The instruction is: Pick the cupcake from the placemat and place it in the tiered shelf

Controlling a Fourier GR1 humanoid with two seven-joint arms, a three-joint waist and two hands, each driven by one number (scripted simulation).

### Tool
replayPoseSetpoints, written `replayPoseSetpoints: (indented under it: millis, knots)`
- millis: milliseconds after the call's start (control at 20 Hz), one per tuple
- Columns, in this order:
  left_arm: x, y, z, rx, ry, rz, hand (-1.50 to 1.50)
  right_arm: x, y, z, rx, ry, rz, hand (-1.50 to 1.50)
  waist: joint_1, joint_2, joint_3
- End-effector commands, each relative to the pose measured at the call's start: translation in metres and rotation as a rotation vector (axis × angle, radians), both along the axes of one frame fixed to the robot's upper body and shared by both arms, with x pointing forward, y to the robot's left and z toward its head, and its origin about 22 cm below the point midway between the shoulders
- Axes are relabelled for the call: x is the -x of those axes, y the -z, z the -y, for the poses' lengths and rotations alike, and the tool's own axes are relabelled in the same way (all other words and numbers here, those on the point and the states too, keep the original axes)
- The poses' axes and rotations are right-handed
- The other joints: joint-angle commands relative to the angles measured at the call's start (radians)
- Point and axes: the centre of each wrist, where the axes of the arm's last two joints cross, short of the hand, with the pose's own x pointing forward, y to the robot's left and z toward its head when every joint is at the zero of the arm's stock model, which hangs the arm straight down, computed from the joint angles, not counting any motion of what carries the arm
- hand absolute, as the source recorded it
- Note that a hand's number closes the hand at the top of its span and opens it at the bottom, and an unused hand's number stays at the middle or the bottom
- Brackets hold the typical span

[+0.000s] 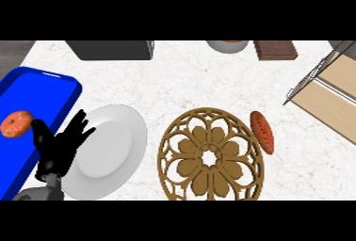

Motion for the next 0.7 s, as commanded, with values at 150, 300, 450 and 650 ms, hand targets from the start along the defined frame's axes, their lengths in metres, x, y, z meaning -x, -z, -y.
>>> replayPoseSetpoints:
  millis: [150, 300, 450, 650]
  knots:
    - [0.009, 0.012, -0.004, 0.014, -0.012, -0.035, 0.00, -0.014, -0.018, 0.064, -0.076, 0.054, -0.137, 1.50, 0.005, 0.009, -0.005]
    - [0.004, -0.008, -0.005, 0.005, 0.009, -0.043, 0.00, -0.019, -0.028, 0.083, -0.070, 0.032, -0.187, 1.50, 0.010, 0.008, -0.005]
    - [0.012, 0.014, -0.006, 0.009, 0.004, -0.050, 0.00, -0.019, -0.020, 0.100, -0.037, 0.030, -0.250, 1.50, 0.005, 0.009, -0.005]
    - [0.012, 0.011, 0.006, -0.001, 0.007, -0.030, 0.00, -0.033, -0.007, 0.104, -0.029, 0.061, -0.239, 1.50, 0.011, 0.009, -0.005]
